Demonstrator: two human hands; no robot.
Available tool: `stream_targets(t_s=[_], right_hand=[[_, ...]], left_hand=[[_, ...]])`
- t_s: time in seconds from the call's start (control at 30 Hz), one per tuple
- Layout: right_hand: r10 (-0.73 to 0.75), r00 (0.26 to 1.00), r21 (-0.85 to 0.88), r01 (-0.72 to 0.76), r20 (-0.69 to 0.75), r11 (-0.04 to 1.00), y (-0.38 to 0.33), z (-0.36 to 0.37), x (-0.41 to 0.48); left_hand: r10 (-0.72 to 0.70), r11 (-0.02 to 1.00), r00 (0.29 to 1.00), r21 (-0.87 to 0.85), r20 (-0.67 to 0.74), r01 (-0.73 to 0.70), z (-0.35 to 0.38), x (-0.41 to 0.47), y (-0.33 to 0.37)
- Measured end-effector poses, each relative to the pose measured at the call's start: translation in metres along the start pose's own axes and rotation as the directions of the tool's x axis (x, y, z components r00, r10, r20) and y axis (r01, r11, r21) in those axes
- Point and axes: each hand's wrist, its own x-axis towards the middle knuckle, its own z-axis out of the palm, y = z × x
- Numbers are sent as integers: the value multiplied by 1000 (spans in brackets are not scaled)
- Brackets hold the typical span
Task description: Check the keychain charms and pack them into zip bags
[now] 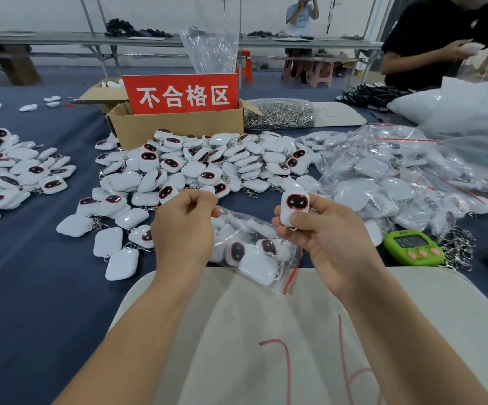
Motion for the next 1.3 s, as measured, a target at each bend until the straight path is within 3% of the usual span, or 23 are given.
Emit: stream_targets(t_s=[0.13, 0.3, 0.43, 0.5, 0.6, 0.7, 0.83, 1.0, 1.3], right_hand=[[-30, 999, -84, 33, 34, 996, 4, 3, -1], [-99, 991, -250, 118, 91, 961, 9, 9, -3], [-315, 947, -574, 293, 63, 765, 17, 10, -3], [-389, 917, -615, 358, 89, 703, 17, 11, -4], [-366, 931, -423, 339, 18, 840, 13, 13, -4], [-196, 975, -166, 178, -99, 970, 8, 7, 0], [-10, 999, 76, 7, 45, 997, 4, 4, 0], [-58, 982, -40, 66, 180, 997, 5, 8, -3], [-5, 985, -71, 17, 173, 997, 3, 5, -4]], left_hand=[[94, 995, 994, 25, 50, -96, 2, -6, 5], [244, 967, 935, 10, 258, -255, 7, -21, 14], [320, 934, 888, 47, 330, -354, 10, -28, 15], [327, 931, 886, 49, 328, -361, 9, -26, 13], [265, 961, 920, -1, 290, -277, 4, -19, 12], [134, 982, 952, -163, 275, -91, 1, -12, 12], [-7, 958, 960, -275, 279, 87, 2, -8, 12], [-9, 937, 927, -319, 376, 138, 3, -12, 20], [2, 931, 919, -336, 394, 142, 1, -12, 21]])
